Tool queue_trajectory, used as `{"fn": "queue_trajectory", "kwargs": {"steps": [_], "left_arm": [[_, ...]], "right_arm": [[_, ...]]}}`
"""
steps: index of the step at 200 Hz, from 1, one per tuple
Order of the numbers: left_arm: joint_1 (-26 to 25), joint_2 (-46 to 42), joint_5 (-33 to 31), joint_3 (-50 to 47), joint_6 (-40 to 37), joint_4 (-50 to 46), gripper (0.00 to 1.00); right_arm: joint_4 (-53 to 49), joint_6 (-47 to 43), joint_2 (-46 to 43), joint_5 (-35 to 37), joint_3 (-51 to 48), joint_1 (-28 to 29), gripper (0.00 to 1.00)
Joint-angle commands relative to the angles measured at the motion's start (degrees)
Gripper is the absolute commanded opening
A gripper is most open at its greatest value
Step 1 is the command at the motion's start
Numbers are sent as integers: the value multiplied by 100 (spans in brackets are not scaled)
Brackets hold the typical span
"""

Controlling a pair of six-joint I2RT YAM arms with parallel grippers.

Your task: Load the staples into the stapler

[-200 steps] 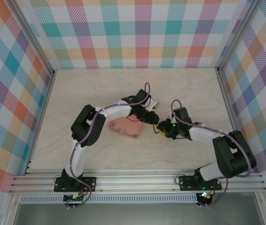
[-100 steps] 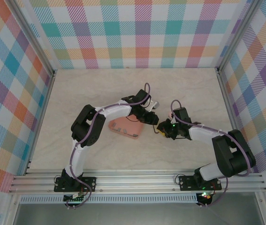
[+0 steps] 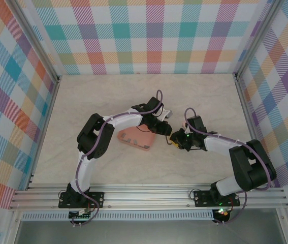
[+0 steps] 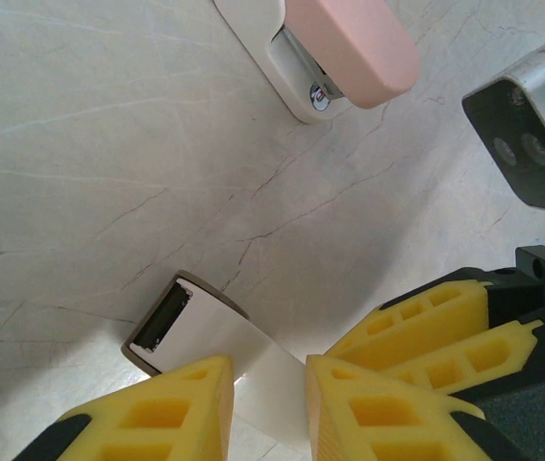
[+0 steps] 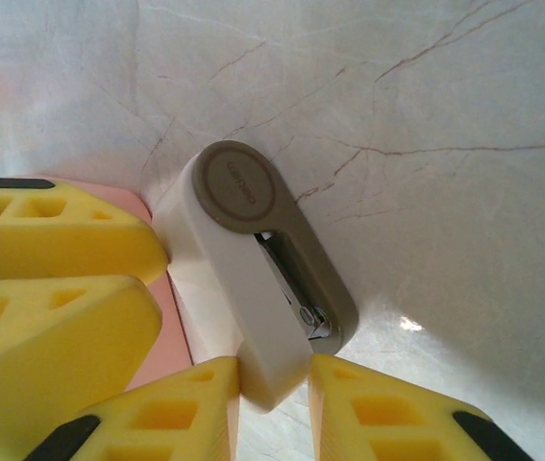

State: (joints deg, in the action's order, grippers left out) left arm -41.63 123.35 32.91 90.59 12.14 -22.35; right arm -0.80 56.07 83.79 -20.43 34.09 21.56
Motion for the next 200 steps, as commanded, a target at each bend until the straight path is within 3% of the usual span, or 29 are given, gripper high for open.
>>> {"fn": "queue_trajectory", "kwargs": {"steps": [1, 125, 200], "left_arm": [[-49, -127, -15, 134, -19, -129, 26], [42, -284, -98, 240, 74, -160, 27], [198, -676, -389, 357, 327, -127, 42]], "right_arm": [[-775, -224, 69, 326, -3, 32, 27], [-1031, -681, -623, 251, 531, 32, 35], [-2544, -1571, -805, 802, 1382, 57, 38]]}}
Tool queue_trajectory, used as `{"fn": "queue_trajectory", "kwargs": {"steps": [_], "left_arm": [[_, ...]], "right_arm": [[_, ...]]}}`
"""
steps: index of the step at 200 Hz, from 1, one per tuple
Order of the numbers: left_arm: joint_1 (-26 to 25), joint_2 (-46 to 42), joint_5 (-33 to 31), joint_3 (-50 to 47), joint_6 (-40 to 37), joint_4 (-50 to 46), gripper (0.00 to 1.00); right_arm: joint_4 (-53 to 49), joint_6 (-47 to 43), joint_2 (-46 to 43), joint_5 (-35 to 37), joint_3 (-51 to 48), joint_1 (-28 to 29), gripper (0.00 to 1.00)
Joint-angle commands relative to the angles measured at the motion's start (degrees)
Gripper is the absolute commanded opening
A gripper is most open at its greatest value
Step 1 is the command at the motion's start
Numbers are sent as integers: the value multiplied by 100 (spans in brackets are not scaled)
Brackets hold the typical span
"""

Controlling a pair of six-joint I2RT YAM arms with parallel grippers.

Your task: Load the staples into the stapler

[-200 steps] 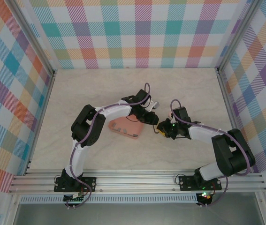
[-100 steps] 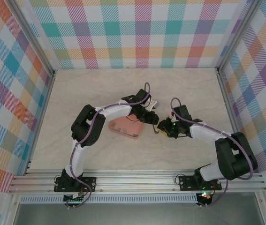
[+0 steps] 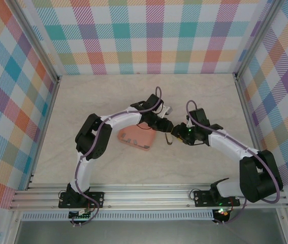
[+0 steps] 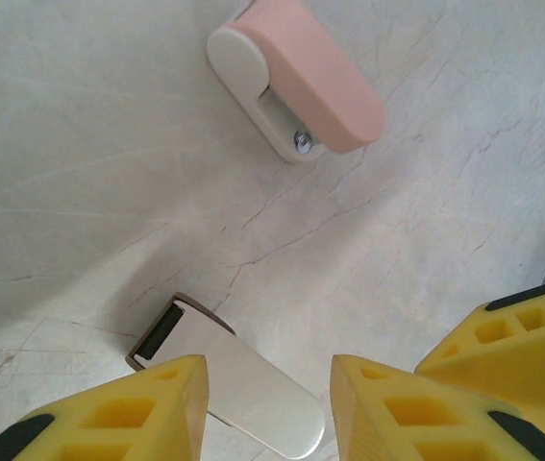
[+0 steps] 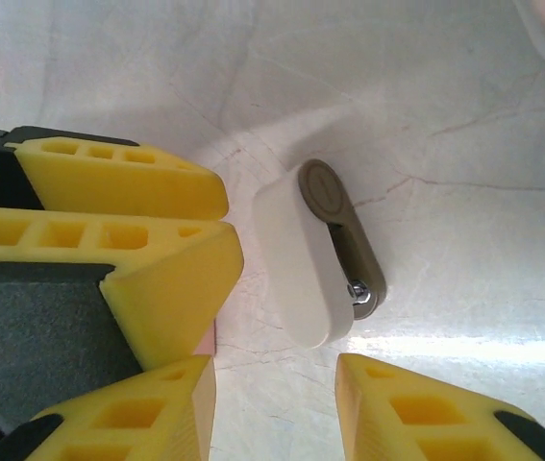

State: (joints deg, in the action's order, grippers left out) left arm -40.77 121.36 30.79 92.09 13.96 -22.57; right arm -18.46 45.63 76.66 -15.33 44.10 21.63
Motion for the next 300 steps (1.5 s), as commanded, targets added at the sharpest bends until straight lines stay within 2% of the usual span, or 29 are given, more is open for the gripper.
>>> {"fn": "queue_trajectory", "kwargs": {"steps": [1, 28, 59, 139, 213, 300], "left_arm": [[117, -484, -186, 205, 148, -106, 42], [233, -791, -565, 89, 280, -139, 45], [376, -1344, -962, -492, 445, 225, 47], [579, -2757, -2256, -2320, 894, 1285, 51], [667, -3161, -2703, -3019, 1020, 1279, 51], [729, -3325, -2815, -3231, 1065, 1299, 51]], "right_arm": [[-806, -541, -92, 311, 398, 51, 39], [-1579, -1058, 142, 724, 961, 183, 40], [-2368, -1560, 627, 1165, 1669, 416, 40], [-3419, -2248, 1897, 1945, 2933, 991, 41], [-3805, -2535, 2850, 2231, 3642, 1289, 41], [-3652, -2527, 3190, 1996, 3636, 1294, 39]]}}
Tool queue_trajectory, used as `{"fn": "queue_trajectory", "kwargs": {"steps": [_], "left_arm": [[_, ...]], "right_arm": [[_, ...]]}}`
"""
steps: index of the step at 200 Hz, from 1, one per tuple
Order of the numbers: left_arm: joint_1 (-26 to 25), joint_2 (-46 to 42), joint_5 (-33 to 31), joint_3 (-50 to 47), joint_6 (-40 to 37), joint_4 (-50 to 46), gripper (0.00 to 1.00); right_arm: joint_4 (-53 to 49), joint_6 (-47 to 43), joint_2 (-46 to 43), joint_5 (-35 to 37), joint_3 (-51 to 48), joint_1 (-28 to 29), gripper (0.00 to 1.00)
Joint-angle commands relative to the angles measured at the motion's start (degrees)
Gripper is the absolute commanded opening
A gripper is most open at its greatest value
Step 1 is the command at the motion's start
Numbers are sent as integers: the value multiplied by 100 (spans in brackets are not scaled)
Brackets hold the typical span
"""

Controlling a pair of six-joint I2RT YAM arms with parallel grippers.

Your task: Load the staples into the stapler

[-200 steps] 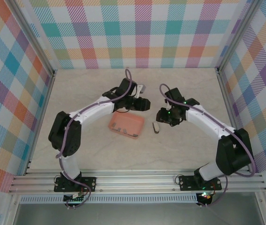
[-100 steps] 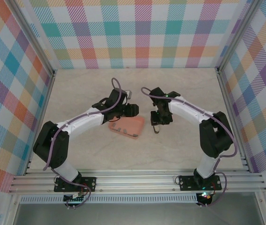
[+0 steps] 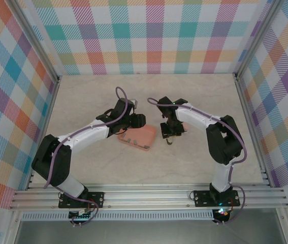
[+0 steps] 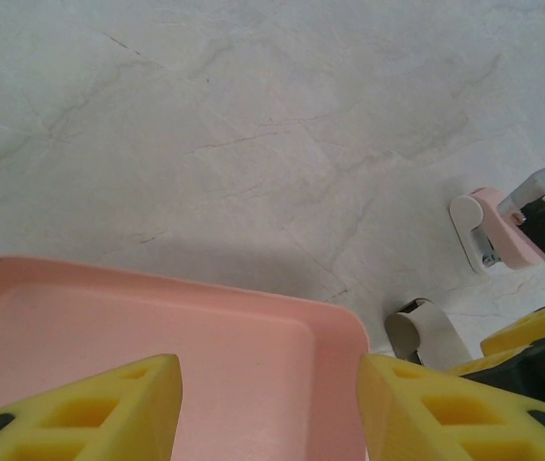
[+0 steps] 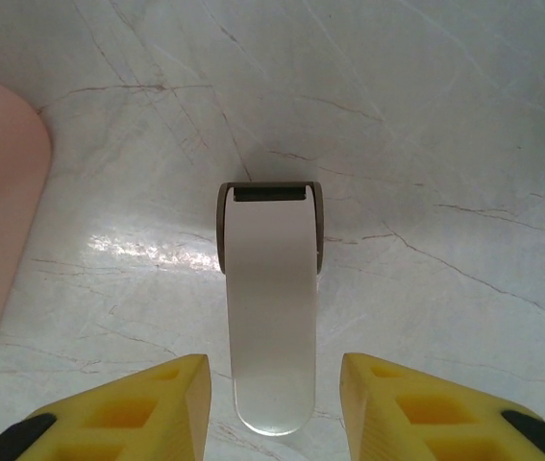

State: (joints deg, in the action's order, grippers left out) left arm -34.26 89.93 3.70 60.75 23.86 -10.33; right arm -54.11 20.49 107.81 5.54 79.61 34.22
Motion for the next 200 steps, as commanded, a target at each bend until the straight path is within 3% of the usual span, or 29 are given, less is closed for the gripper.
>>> {"fn": "queue_trajectory", "kwargs": {"steps": [1, 88, 162, 200], "left_arm": [[77, -175, -107, -98, 75, 70, 51], [86, -151, -98, -100, 76, 59, 51], [89, -110, -107, -73, 70, 44, 51], [94, -70, -94, -3, 54, 26, 51]], "right_arm": [[-85, -12, 79, -90, 83, 34, 39], [9, 9, 273, -139, 11, 32, 34], [14, 37, 299, -46, -7, 32, 22], [-87, -38, 101, 101, 151, -85, 20]]}}
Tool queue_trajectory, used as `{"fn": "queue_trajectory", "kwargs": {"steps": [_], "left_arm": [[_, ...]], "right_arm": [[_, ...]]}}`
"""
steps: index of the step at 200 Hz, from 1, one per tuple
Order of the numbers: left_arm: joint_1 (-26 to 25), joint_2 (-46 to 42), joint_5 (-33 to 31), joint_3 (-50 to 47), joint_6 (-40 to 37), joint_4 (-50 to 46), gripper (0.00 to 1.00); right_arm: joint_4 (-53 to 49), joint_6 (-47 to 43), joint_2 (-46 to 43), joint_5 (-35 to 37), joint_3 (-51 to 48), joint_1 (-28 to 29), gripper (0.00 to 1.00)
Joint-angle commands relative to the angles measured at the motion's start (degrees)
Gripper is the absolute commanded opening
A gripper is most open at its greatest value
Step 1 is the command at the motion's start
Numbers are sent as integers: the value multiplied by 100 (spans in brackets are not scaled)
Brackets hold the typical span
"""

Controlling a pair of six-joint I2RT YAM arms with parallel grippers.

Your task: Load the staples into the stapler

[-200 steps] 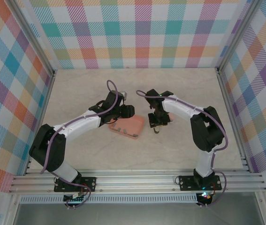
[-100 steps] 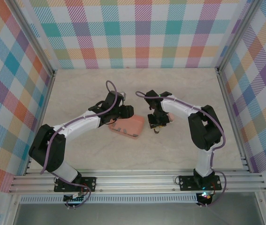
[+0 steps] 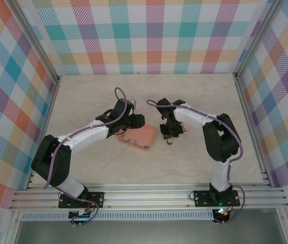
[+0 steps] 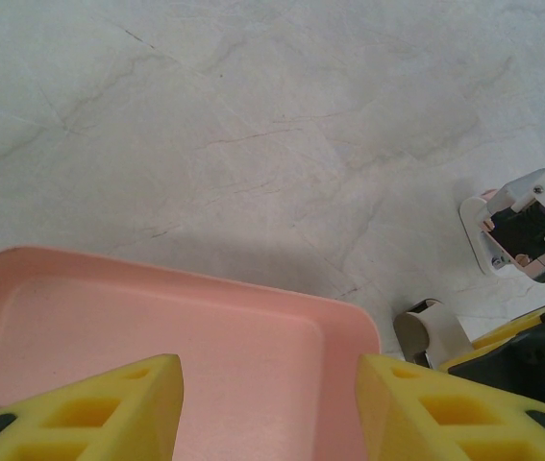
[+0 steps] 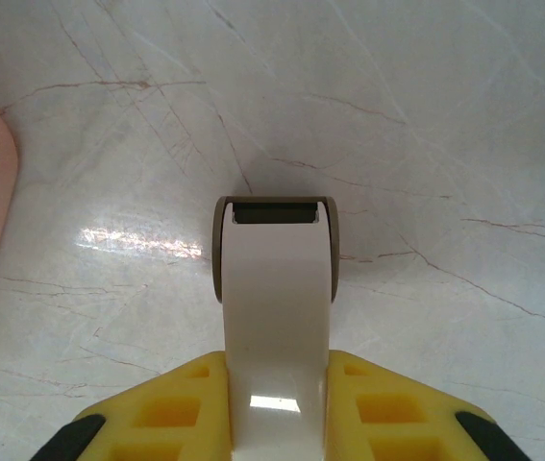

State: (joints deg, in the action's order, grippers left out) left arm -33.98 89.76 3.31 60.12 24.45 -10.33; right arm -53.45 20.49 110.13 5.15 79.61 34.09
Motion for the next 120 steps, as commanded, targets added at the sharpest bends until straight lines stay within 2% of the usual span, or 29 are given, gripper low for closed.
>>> {"fn": "queue_trajectory", "kwargs": {"steps": [1, 120], "left_arm": [[62, -49, -52, 66, -8, 24, 50], [67, 17, -76, 224, -82, -83, 50]], "right_arm": [[-159, -42, -136, 147, 160, -75, 20], [-205, -531, 165, 160, 831, -927, 20]]}}
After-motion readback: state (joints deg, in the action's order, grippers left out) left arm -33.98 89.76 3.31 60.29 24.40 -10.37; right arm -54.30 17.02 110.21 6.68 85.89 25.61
